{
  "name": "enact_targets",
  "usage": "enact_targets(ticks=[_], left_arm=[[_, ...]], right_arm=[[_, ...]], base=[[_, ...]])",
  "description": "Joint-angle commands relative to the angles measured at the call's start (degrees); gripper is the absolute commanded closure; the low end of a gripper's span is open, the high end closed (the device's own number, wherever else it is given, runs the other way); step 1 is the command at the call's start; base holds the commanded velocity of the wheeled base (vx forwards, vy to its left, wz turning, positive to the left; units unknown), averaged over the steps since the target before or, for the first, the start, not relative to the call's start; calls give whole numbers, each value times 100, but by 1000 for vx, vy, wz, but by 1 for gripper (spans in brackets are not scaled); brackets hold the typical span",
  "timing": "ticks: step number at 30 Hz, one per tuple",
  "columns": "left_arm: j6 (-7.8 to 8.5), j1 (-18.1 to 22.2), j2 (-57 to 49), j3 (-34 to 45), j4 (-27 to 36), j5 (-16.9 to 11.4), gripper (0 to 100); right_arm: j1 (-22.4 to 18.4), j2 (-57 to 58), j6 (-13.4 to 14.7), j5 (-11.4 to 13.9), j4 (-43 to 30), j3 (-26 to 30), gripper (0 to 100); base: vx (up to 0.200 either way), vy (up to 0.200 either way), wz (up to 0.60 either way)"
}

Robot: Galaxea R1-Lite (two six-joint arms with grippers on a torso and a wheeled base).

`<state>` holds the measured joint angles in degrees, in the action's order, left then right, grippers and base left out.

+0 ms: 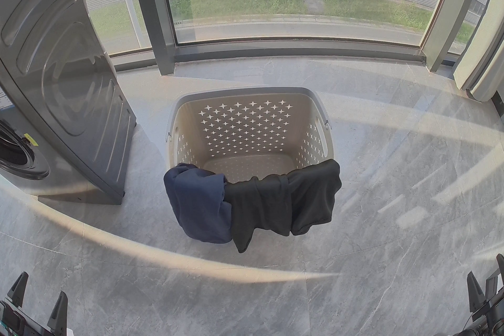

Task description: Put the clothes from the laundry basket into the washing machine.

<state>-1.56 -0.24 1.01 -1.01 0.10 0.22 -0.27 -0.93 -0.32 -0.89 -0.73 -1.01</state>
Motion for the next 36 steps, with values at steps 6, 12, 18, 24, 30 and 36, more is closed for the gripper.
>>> enact_targets(ticks=[6, 12, 18, 24, 30, 36], left_arm=[[-11, -2, -66, 92, -1, 4, 0], [-11, -2, -66, 92, -1, 4, 0], [-11, -2, -66, 92, -1, 4, 0], [-11, -2, -66, 92, -1, 4, 0], [-11, -2, -66, 92, -1, 13, 0], [-11, -2, -66, 84, -1, 4, 0]], right_arm=[[0, 66, -3, 1, 3, 75, 0], [0, 66, -12, 1, 3, 75, 0], [9, 66, -12, 1, 3, 75, 0], [-8, 66, -39, 1, 12, 75, 0], [9, 66, -12, 10, 3, 75, 0], [0, 66, 40, -43, 20, 84, 0]], base=[[200, 0, 0], [200, 0, 0], [67, 0, 0], [0, 0, 0], [0, 0, 0], [0, 0, 0]])
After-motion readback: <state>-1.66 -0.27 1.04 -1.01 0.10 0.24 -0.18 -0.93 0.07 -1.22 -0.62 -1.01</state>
